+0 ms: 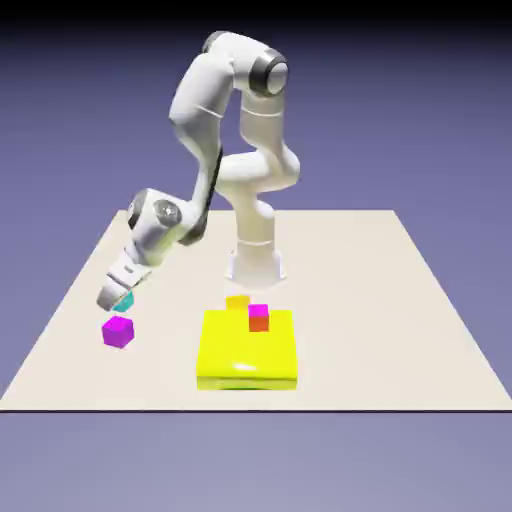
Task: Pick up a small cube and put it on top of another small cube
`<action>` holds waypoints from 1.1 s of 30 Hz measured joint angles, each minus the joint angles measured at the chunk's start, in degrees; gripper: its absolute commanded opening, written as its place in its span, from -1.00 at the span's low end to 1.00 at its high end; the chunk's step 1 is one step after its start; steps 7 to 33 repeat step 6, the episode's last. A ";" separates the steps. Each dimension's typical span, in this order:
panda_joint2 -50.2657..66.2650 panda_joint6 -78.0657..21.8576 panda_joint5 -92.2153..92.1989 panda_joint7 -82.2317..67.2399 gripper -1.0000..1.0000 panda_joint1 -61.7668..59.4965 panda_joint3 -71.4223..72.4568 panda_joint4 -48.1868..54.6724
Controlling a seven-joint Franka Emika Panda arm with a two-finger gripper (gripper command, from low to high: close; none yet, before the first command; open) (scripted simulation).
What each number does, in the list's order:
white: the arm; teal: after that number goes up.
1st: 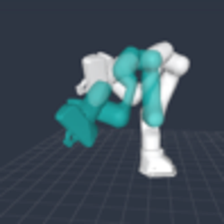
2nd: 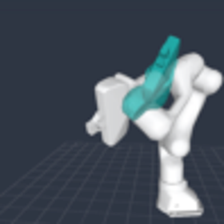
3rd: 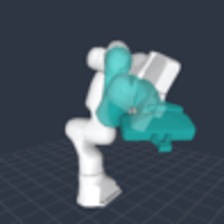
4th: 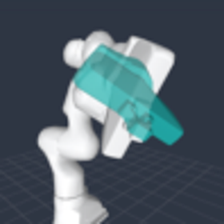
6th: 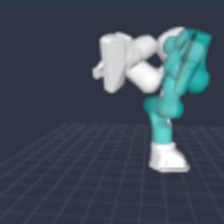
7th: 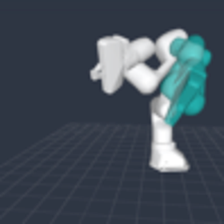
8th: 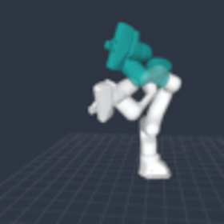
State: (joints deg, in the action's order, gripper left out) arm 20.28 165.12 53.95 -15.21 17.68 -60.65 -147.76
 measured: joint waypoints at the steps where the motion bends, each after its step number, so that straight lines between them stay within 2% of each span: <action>1: 2.07 1.84 -0.65 -0.03 -1.00 -1.46 1.14 0.30; 3: 6.22 5.53 -1.96 -0.08 -1.00 -4.37 3.41 0.91; 4: 6.99 6.21 -2.20 -0.09 1.00 -4.91 3.84 1.02; 33: 7.00 6.26 -2.23 -0.11 1.00 -4.92 3.84 1.02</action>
